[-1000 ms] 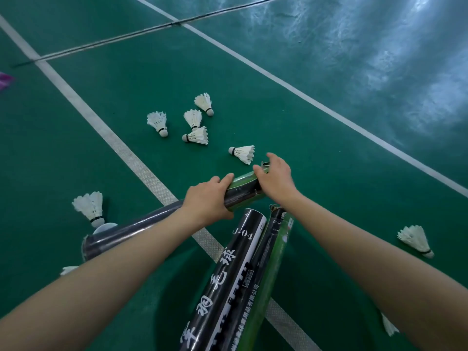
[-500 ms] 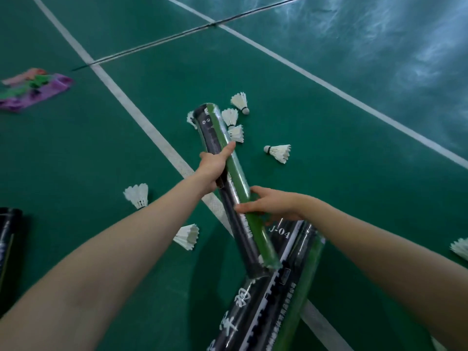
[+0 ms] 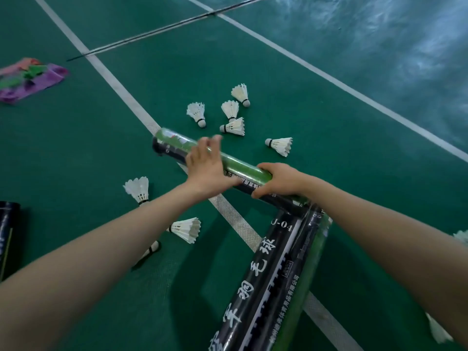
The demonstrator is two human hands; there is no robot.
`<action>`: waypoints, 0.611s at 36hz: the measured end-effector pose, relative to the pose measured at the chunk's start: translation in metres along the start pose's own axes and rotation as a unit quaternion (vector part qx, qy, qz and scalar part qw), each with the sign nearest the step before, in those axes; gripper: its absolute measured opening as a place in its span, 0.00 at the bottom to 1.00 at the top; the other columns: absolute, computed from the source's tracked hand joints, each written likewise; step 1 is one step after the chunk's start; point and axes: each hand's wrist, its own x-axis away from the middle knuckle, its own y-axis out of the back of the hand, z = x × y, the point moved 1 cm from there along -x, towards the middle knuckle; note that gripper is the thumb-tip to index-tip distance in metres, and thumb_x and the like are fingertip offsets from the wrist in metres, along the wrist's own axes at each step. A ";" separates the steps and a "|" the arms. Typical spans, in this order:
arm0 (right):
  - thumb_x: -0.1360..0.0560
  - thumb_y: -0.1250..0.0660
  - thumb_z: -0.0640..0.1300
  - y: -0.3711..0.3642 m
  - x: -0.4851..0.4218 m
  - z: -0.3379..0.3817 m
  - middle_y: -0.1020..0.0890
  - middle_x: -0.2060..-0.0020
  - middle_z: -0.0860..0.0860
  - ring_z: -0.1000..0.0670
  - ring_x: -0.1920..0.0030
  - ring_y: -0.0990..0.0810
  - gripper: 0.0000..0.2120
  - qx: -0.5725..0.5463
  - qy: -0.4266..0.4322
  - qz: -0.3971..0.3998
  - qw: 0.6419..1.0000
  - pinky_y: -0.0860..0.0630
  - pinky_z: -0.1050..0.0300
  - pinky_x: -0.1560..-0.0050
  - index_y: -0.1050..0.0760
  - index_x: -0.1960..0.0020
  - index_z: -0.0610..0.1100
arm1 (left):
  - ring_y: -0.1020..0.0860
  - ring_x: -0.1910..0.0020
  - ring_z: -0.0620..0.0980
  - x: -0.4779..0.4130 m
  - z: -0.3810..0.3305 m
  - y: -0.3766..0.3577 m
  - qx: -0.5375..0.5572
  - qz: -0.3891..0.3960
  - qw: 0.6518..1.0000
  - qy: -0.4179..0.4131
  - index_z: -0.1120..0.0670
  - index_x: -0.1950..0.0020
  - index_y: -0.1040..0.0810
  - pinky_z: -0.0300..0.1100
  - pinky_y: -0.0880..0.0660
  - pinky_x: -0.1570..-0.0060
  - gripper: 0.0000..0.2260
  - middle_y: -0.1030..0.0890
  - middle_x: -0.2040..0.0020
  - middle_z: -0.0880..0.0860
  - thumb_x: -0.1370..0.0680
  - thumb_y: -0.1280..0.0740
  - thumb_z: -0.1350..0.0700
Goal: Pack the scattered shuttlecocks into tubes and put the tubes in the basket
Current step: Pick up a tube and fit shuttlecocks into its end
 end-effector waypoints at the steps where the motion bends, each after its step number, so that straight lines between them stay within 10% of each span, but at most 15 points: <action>1: 0.35 0.24 0.53 0.001 -0.003 0.003 0.21 0.50 0.52 0.54 0.55 0.22 0.30 0.013 0.014 0.002 1.000 0.25 0.59 0.54 0.30 0.36 0.52 | 0.42 0.30 0.56 -0.001 0.001 -0.001 -0.049 0.041 0.996 -0.064 0.49 0.27 0.43 0.54 0.50 0.29 0.42 0.40 0.33 0.55 0.34 0.28 0.37; 5: 0.37 0.23 0.53 0.003 -0.010 0.022 0.23 0.47 0.55 0.53 0.51 0.23 0.37 0.059 0.080 0.004 0.995 0.26 0.59 0.49 0.33 0.31 0.54 | 0.33 0.33 0.57 -0.001 0.003 0.000 -0.197 0.094 0.963 -0.160 0.49 0.25 0.40 0.57 0.48 0.28 0.41 0.30 0.34 0.54 0.33 0.31 0.34; 14: 0.34 0.35 0.71 -0.013 -0.033 0.052 0.27 0.37 0.53 0.49 0.34 0.32 0.38 0.216 0.162 -0.133 0.954 0.43 0.43 0.29 0.34 0.31 0.53 | 0.23 0.48 0.55 0.004 0.046 0.046 -0.200 0.138 0.968 -0.062 0.51 0.36 0.33 0.47 0.27 0.54 0.31 0.25 0.45 0.53 0.31 0.32 0.33; 22: 0.35 0.26 0.63 -0.054 -0.045 0.075 0.41 0.28 0.49 0.48 0.26 0.48 0.46 0.065 0.199 -0.075 0.975 0.47 0.49 0.26 0.42 0.25 0.47 | 0.23 0.49 0.53 0.052 0.099 0.038 -0.210 0.147 0.966 0.025 0.50 0.39 0.33 0.45 0.27 0.54 0.31 0.25 0.46 0.51 0.31 0.36 0.29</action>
